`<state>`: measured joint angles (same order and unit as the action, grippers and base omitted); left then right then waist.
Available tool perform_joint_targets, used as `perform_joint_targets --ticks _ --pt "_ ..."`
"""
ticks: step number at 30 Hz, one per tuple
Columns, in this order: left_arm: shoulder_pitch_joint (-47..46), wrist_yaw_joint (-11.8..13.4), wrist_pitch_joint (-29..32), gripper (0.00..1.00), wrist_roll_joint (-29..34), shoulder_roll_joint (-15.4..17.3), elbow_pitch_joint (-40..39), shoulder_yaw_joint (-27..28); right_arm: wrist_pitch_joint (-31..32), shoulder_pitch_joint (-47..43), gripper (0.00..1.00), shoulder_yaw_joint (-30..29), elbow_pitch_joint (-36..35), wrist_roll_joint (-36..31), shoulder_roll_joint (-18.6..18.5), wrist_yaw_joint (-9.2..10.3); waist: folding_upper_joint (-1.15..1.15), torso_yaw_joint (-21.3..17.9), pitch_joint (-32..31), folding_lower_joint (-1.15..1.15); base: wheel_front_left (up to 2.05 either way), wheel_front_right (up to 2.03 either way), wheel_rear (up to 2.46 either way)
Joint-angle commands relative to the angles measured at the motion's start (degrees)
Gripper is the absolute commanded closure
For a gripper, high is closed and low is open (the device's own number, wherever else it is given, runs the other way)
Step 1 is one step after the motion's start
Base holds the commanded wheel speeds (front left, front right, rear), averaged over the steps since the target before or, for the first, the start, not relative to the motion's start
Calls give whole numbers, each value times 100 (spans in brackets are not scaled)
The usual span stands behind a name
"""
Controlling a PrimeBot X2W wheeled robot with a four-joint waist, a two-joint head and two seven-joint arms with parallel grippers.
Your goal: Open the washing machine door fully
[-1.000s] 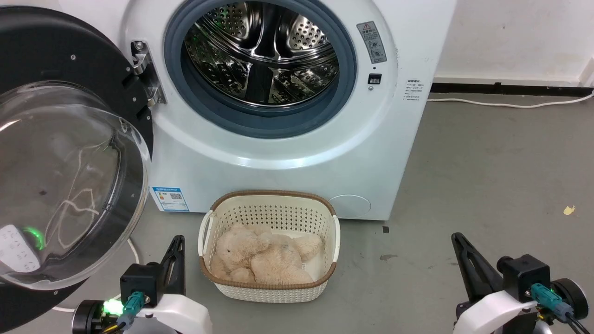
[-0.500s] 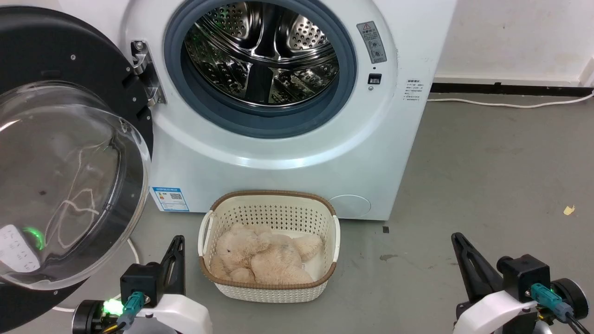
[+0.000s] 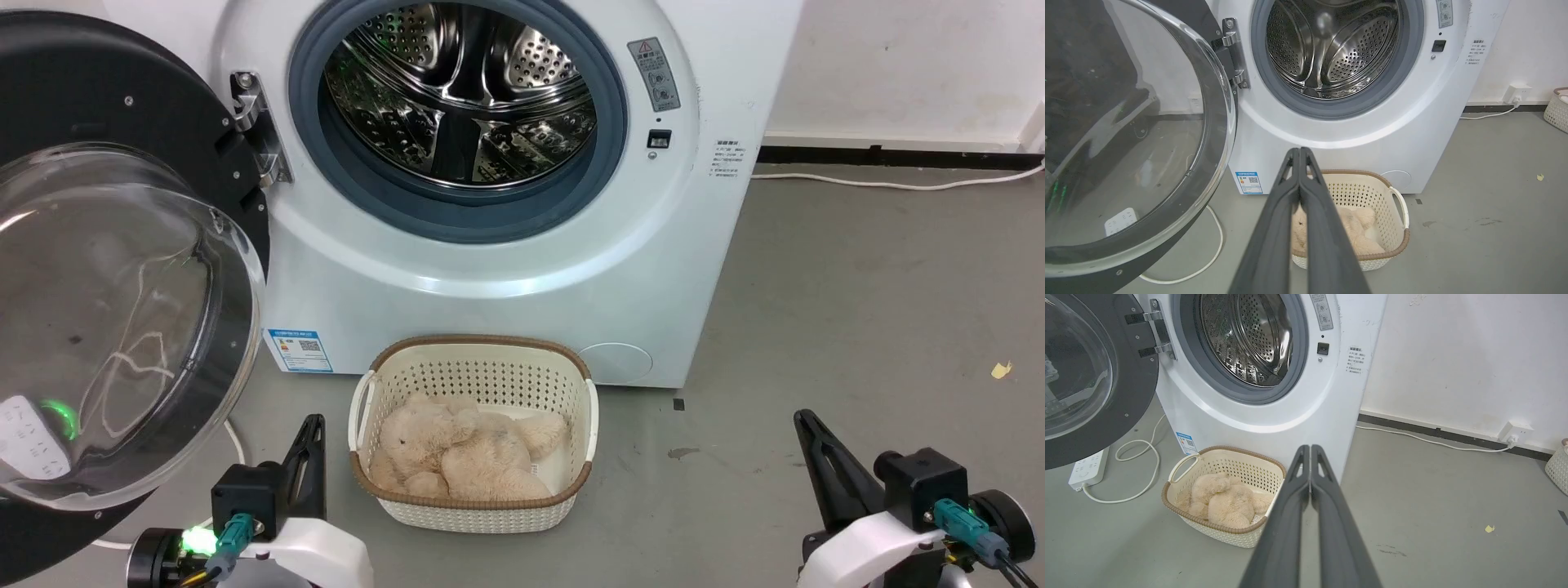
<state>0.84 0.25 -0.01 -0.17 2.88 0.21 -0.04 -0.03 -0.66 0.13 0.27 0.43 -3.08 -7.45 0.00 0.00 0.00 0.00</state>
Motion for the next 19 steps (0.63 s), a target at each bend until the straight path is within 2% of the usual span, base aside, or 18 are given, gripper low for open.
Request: perform_joint_targets --ticks 1,19 --pt "-84 -25 1 100 17 -1 -21 4 3 66 100 -13 -27 -43 20 -3 0 0 0 0 0 0 0" --pt "-84 -25 1 100 17 -1 -21 4 3 66 100 -13 -27 -43 20 -3 0 0 0 0 0 0 0"
